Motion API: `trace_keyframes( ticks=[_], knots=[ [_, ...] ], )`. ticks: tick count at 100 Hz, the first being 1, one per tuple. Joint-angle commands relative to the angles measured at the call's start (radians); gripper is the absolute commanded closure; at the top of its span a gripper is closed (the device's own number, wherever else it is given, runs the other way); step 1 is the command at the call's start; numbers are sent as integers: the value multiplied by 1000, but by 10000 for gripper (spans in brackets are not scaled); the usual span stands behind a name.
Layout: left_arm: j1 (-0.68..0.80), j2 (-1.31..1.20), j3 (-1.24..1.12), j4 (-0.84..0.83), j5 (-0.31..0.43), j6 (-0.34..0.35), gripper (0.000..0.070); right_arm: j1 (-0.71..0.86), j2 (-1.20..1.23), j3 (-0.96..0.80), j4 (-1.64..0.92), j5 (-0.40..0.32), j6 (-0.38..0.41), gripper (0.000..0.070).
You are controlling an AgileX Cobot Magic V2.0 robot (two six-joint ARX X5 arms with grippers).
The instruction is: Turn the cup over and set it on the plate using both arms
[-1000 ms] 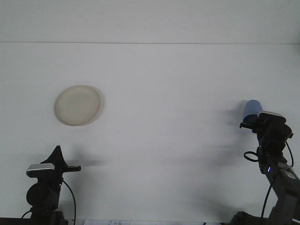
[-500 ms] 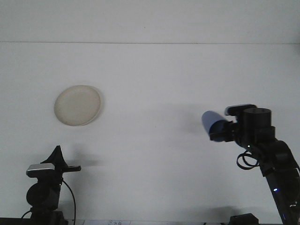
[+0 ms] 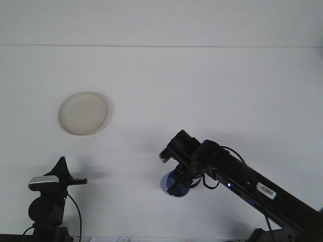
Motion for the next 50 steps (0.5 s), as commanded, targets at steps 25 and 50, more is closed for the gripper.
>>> trace_keyframes(
  ticks=[25, 50],
  knots=[
    [1, -2, -19, 12, -5, 5, 684, 94, 156, 69, -32, 29, -24, 683],
    [1, -2, -19, 12, -5, 5, 684, 104, 144, 71, -6, 29, -29, 273]
  ],
)
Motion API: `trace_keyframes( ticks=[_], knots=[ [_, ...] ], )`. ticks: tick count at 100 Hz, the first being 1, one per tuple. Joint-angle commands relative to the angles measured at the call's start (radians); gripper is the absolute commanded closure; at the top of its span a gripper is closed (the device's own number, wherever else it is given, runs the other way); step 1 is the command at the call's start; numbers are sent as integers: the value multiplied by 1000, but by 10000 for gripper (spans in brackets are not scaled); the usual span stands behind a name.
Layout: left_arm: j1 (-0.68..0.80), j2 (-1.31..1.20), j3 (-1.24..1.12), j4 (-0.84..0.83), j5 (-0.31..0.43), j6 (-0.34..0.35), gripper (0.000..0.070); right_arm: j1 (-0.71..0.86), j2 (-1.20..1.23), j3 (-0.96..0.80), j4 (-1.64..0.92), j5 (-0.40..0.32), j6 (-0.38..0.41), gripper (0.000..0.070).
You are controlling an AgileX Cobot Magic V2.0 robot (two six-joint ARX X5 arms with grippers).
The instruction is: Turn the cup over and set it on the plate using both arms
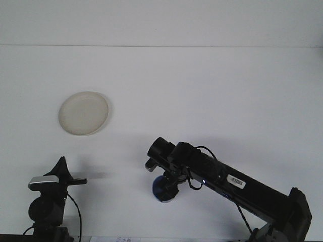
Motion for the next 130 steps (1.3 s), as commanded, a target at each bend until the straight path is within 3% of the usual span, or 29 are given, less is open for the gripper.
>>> trace_keyframes(
  ticks=[1, 22, 46, 76, 100, 108, 120, 130],
  knots=[
    [1, -2, -19, 12, -5, 5, 684, 15, 3, 23, 8, 1, -12, 273],
    [1, -2, -19, 12, -5, 5, 684, 3, -132, 27, 58, 13, -27, 273],
    [1, -2, -19, 12, -5, 5, 684, -10, -477, -20, 168, 151, -27, 273],
    [1, -2, -19, 11, -5, 5, 684, -7, -1098, -517, 617, 268, -28, 274],
    [1, -2, -19, 23, -5, -7, 684, -7, -1444, -804, 739, 257, -55, 274],
    [1, -2, -19, 40, -5, -78, 684, -7, -1495, -830, 722, 239, -52, 274],
    [1, -2, -14, 47, -5, -239, 684, -7, -1524, -833, 699, 237, -53, 274],
    [1, -2, -14, 70, -4, -312, 684, -7, -1523, -833, 700, 237, -53, 274]
  ],
)
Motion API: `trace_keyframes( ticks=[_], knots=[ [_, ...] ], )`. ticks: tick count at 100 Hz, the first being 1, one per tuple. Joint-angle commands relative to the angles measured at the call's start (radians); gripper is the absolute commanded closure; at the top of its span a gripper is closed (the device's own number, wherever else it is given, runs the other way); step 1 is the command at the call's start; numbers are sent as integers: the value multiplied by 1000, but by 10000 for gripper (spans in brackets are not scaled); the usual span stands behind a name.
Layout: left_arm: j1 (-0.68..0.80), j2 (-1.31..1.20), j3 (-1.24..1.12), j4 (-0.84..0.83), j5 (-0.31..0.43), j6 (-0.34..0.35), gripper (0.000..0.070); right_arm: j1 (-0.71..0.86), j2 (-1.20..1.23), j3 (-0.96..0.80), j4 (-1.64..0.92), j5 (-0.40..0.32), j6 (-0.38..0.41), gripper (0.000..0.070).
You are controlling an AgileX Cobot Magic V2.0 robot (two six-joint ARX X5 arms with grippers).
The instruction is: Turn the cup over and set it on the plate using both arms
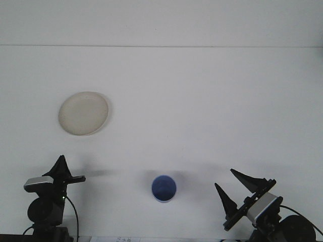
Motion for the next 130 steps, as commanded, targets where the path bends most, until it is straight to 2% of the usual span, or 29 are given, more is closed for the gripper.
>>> trace_keyframes(
  ticks=[1, 7, 14, 19, 29, 36, 41, 45, 52, 55, 62, 67, 88, 109, 130],
  knots=[
    [1, -2, -14, 25, -4, -125, 684, 10, 4, 2, 6, -2, -10, 274],
    [1, -2, -10, 28, 7, -193, 684, 10, 5, 2, 7, -2, -10, 274],
    [1, -2, 21, 15, 98, -248, 688, 10, 5, 2, 7, -2, -10, 274],
    [1, 5, 56, 8, 161, -256, 688, 10, 5, 2, 7, -2, -10, 274],
    [-1, 53, 162, -58, 216, -275, 688, 10, 5, 2, 7, -2, -10, 274],
    [-1, 122, 265, -154, 245, -263, 688, 10, 5, 2, 7, -2, -10, 274],
    [-1, 188, 345, -223, 302, -236, 679, 10, 5, 2, 7, -2, -10, 274],
    [-4, 252, 413, -273, 374, -198, 622, 10, 5, 2, 7, -2, -10, 274],
    [-18, 370, 525, -348, 491, -145, 388, 10, 5, 2, 7, -2, -10, 274],
    [-29, 423, 571, -378, 531, -133, 324, 10, 5, 2, 7, -2, -10, 274],
    [-66, 544, 675, -460, 613, -76, 307, 10, 5, 2, 7, -1, -10, 274],
    [-106, 626, 745, -523, 644, -43, 307, 10, 5, 2, 8, -1, -10, 274],
    [-386, 928, 960, -714, 642, 14, 266, 10, 5, 2, 8, -1, -10, 274],
    [-652, 1168, 1076, -777, 540, 16, 267, 10, 5, 2, 8, -1, -10, 274],
    [-791, 1350, 1151, -771, 471, 15, 267, 10, 5, 2, 8, -1, -10, 274]
  ],
)
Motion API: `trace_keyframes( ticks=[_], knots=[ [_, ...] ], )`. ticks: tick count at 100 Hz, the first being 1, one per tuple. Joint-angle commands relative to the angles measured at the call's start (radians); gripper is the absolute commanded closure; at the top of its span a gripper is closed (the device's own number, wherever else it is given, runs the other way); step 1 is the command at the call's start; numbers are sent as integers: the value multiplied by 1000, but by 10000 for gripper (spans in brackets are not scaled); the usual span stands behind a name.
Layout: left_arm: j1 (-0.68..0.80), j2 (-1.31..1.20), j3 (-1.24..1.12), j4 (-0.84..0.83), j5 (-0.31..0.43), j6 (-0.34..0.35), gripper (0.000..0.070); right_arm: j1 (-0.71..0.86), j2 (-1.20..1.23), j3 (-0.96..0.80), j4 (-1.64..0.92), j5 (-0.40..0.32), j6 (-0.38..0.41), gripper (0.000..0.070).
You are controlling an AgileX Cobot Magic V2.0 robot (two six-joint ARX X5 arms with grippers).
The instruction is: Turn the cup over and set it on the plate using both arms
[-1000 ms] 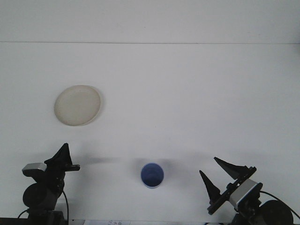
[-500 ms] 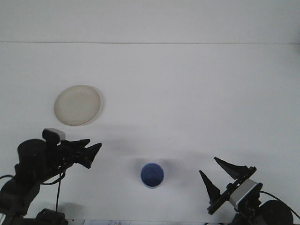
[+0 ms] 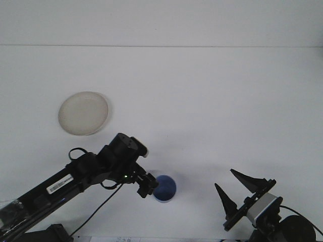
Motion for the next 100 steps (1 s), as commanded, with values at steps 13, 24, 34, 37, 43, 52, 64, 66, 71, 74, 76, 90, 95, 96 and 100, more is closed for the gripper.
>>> trace_keyframes(
  ticks=[13, 24, 34, 37, 43, 52, 64, 66, 71, 74, 76, 90, 95, 96, 100],
  knots=[
    [-76, 123, 53, 6, -89, 6, 268, 10, 4, 2, 8, -2, -4, 274],
    [-94, 173, 53, 9, -121, 6, 283, 10, 4, 2, 8, -2, -4, 274],
    [-103, 206, 53, 4, -122, 6, 384, 10, 4, 2, 9, -2, -4, 274],
    [-104, 212, 53, 5, -122, 6, 444, 10, 4, 2, 9, -2, -4, 274],
    [-108, 222, 53, 7, -123, 6, 553, 10, 4, 2, 9, -2, -4, 274],
    [-110, 225, 53, 6, -124, 6, 700, 10, 4, 2, 9, -2, -4, 274],
    [-110, 224, 57, 4, -142, 5, 689, 10, 4, 2, 9, -2, -4, 274],
    [-110, 224, 60, 0, -152, 5, 689, 10, 4, 2, 9, -2, -4, 274],
    [-109, 223, 74, -18, -180, 5, 689, 10, 4, 2, 9, -2, -4, 274],
    [-108, 223, 87, -31, -196, 7, 689, 10, 4, 2, 9, -2, -4, 274],
    [-108, 221, 98, -42, -206, 8, 689, 10, 4, 2, 9, -2, -4, 274],
    [-81, 188, 199, -126, -256, 41, 690, 10, 4, 2, 9, -2, -4, 274],
    [-59, 167, 244, -162, -278, 60, 691, 10, 4, 2, 9, -2, -4, 274],
    [-53, 162, 253, -170, -283, 64, 691, 10, 4, 2, 9, -2, -4, 274],
    [-29, 143, 289, -198, -310, 80, 691, 10, 4, 2, 9, -2, -4, 274]
  ],
)
